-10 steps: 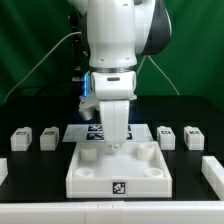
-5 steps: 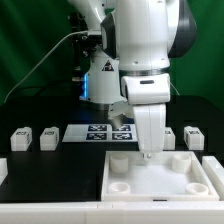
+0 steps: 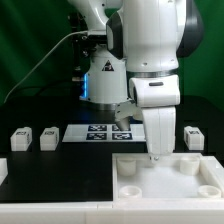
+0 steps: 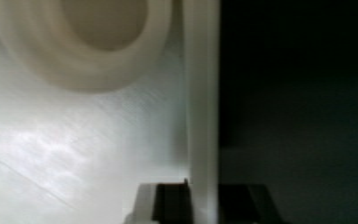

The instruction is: Assemble one leg

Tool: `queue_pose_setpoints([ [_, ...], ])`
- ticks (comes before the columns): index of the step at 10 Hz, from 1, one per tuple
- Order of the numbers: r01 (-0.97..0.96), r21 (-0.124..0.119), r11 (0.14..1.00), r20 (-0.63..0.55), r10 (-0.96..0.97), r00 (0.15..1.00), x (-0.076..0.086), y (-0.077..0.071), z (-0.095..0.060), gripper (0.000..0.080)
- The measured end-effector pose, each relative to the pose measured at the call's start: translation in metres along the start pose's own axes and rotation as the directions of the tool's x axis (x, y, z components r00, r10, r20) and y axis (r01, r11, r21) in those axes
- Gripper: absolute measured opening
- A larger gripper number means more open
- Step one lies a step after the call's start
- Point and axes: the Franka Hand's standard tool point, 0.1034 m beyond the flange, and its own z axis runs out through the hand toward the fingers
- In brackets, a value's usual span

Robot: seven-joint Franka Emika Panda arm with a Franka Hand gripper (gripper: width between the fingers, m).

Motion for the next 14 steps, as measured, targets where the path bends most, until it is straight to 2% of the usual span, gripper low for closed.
queue_pose_setpoints([
  [3, 0.001, -0.001, 1.0, 0.0, -0.001, 1.0, -0.0006, 0.0002, 0.0001, 0.0058],
  [4, 0.0, -0.001, 1.0, 0.0, 0.0, 1.0, -0.0009, 0.0002, 0.0001, 0.0117],
  [5, 0.0, -0.001, 1.0, 0.001, 0.0, 1.0, -0.0012, 0.0003, 0.0001, 0.0306],
  [6, -0.001, -0.001, 1.0, 0.001, 0.001, 1.0, -0.0015, 0.0003, 0.0001, 0.0442],
  [7, -0.001, -0.001, 1.0, 0.001, 0.001, 1.0, -0.0018, 0.0003, 0.0001, 0.0442],
  [8, -0.002, -0.001, 1.0, 0.001, 0.002, 1.0, -0.002, 0.0004, 0.0001, 0.0596],
  [9, -0.002, -0.001, 1.0, 0.001, 0.002, 1.0, -0.0022, 0.0004, 0.0001, 0.0633],
  [14, -0.004, -0.001, 1.0, 0.001, 0.004, 1.0, -0.003, 0.0005, 0.0001, 0.0649],
])
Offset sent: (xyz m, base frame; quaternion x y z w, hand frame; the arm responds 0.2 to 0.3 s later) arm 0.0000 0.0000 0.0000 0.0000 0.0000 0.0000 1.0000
